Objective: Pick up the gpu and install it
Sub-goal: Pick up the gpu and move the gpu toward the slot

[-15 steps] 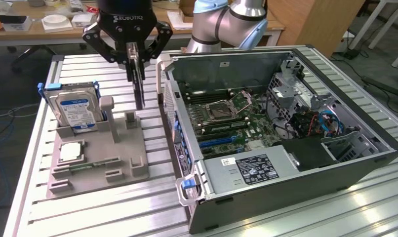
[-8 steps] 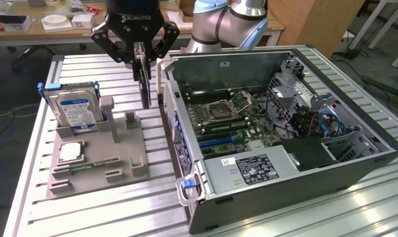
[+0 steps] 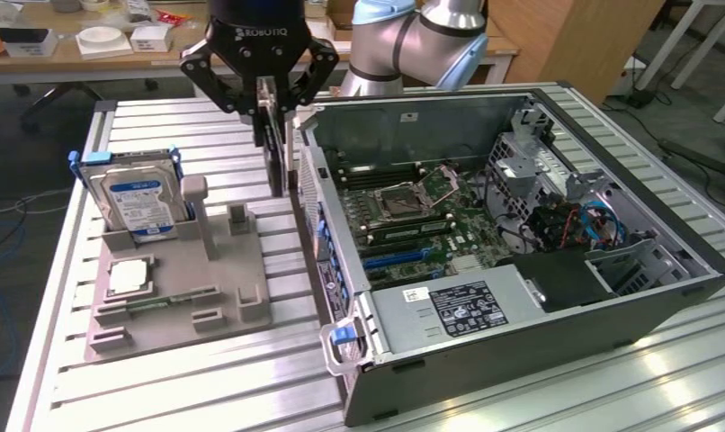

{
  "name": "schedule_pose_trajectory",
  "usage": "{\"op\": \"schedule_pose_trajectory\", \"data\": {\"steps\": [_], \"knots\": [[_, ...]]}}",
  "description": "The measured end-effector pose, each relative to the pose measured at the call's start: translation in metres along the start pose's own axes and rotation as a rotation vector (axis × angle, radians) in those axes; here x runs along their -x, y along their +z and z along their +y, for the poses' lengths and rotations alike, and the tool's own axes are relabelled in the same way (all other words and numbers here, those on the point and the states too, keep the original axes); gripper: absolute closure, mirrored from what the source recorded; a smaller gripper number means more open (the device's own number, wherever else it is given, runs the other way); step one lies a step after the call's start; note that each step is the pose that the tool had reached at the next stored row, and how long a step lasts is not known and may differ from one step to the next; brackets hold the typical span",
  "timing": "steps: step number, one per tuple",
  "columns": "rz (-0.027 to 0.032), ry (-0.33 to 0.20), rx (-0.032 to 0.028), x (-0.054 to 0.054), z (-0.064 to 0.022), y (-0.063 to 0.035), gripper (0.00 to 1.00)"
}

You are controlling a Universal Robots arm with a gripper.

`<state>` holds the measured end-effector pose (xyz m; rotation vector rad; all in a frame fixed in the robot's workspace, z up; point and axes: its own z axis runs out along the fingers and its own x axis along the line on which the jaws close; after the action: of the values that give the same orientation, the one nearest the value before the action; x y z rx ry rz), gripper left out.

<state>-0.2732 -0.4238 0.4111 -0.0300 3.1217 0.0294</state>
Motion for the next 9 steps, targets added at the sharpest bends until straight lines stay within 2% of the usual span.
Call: {"op": "schedule_pose_trajectory", "data": {"steps": [9], "knots": [[0.0001,0.0,-0.0001,0.01,-0.0002,0.0001,0.73]]}}
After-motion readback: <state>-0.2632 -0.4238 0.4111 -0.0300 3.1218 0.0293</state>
